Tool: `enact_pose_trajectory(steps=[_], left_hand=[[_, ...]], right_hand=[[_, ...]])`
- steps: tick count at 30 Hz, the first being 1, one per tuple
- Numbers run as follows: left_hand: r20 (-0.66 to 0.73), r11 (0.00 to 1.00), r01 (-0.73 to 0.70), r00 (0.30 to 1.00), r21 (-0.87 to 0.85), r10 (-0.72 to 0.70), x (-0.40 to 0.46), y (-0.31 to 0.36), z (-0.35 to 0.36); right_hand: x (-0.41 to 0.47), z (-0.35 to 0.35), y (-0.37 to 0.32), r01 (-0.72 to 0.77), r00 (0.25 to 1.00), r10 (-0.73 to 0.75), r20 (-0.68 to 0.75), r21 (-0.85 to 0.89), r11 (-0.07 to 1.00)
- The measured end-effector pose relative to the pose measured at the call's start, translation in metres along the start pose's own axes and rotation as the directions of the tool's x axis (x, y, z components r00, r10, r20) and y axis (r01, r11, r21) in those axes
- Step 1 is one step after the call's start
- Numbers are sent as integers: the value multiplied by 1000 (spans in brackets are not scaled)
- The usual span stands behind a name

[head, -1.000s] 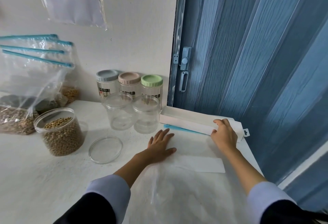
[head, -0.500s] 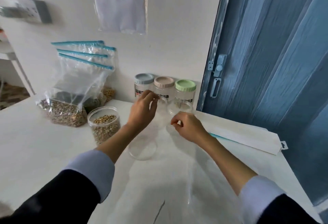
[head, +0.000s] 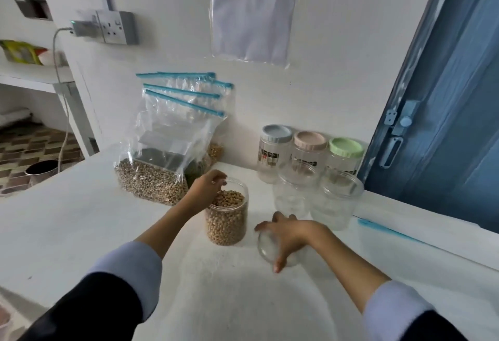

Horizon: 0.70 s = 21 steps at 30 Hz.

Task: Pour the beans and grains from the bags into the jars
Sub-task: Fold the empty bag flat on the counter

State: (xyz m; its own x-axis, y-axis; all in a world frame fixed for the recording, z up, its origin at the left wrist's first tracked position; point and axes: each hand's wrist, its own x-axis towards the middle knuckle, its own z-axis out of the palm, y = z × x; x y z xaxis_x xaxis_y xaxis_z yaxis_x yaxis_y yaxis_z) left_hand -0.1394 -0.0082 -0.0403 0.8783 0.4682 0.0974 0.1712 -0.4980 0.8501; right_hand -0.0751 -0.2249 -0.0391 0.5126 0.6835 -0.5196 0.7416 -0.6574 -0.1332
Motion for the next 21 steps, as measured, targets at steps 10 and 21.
enact_pose_trajectory(steps=[10,21], left_hand=[[195,865,164,978,-473,-78,7,-24,0],[440,727,274,897,-630,42,6,-36,-9]], right_hand=[[28,-60,-63,736,273,407,-871,462,495],[68,20,-76,696,679,365,-637,716,-46]])
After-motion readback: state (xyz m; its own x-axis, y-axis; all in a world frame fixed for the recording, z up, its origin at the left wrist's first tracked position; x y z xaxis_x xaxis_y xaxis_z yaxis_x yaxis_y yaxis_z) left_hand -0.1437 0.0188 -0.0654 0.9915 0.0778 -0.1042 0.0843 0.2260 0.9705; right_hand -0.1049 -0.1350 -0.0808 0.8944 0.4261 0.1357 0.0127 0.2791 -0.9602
